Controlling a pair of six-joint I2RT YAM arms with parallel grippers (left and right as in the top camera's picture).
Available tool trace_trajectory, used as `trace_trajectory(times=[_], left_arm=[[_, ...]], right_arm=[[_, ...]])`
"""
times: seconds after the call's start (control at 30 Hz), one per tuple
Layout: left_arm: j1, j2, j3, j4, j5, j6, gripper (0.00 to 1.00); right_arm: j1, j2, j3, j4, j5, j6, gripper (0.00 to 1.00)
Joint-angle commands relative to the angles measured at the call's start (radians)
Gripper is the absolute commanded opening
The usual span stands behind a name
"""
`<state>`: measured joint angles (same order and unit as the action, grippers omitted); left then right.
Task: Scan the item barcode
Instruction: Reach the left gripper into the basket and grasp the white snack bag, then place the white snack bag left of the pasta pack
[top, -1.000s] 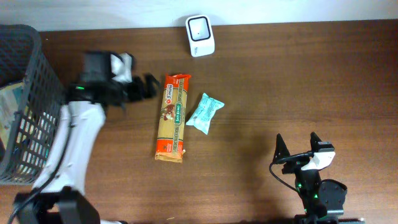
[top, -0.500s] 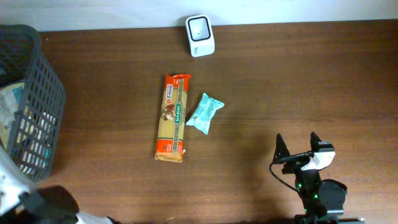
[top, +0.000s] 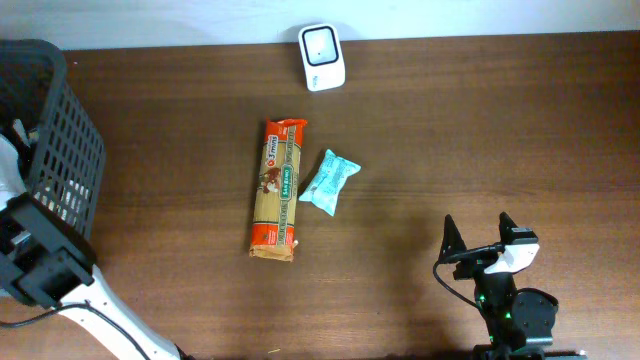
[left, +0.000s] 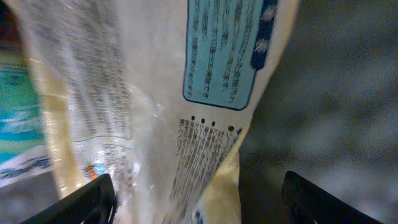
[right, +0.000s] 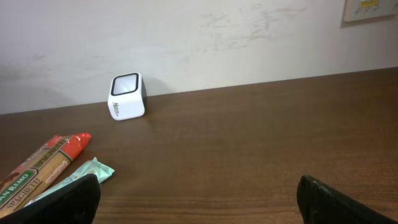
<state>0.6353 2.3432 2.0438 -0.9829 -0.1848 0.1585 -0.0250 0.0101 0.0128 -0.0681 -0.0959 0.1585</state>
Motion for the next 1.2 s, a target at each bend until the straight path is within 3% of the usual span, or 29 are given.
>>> trace_trajectory(times=[0.0, 0.03, 0.07, 0.1, 0.13, 0.27, 0.4, 0.57, 0.67, 0.73, 0.87, 0.93, 1.0, 1.17], left_arm=[[0.005, 0.049, 0.001, 0.002, -0.025, 0.016, 0.70], [0.005, 0.058, 0.001, 0.002, -0.025, 0.015, 0.64], [0.005, 0.065, 0.001, 0.000, -0.025, 0.015, 0.49], [0.005, 0.069, 0.001, -0.002, -0.025, 0.015, 0.12], [0.005, 0.069, 0.002, -0.002, -0.025, 0.015, 0.00], [0.005, 0.056, 0.061, -0.055, -0.024, 0.015, 0.00], [0.005, -0.066, 0.195, -0.126, 0.018, 0.014, 0.00], [0.005, -0.346, 0.308, -0.181, 0.094, 0.012, 0.00], [-0.003, -0.579, 0.308, -0.211, 0.255, 0.011, 0.00], [-0.057, -0.702, 0.308, -0.277, 0.284, -0.018, 0.00], [-0.232, -0.738, 0.294, -0.441, 0.317, -0.037, 0.00], [-0.325, -0.729, 0.215, -0.462, 0.316, -0.037, 0.00], [-0.424, -0.726, 0.027, -0.417, 0.287, -0.063, 0.00], [-0.572, -0.726, -0.450, -0.178, 0.261, -0.140, 0.00]], right_arm=[[-0.007, -0.006, -0.007, -0.003, -0.002, 0.008, 0.99], [-0.007, -0.006, -0.007, -0.003, -0.002, 0.008, 0.99], [-0.007, -0.006, -0.007, -0.003, -0.002, 0.008, 0.99], [-0.007, -0.006, -0.007, -0.003, -0.002, 0.008, 0.99], [-0.007, -0.006, -0.007, -0.003, -0.002, 0.008, 0.99], [-0.007, -0.006, -0.007, -0.003, -0.002, 0.008, 0.99], [-0.007, -0.006, -0.007, -0.003, -0.002, 0.008, 0.99], [-0.007, -0.006, -0.007, -0.003, -0.002, 0.008, 0.99], [-0.007, -0.006, -0.007, -0.003, -0.002, 0.008, 0.99], [-0.007, -0.006, -0.007, -0.003, -0.002, 0.008, 0.99], [-0.007, -0.006, -0.007, -0.003, -0.002, 0.008, 0.99], [-0.007, -0.006, -0.007, -0.003, -0.002, 0.008, 0.99], [-0.007, -0.006, -0.007, -0.003, -0.002, 0.008, 0.99], [-0.007, -0.006, -0.007, -0.003, -0.002, 0.008, 0.99]])
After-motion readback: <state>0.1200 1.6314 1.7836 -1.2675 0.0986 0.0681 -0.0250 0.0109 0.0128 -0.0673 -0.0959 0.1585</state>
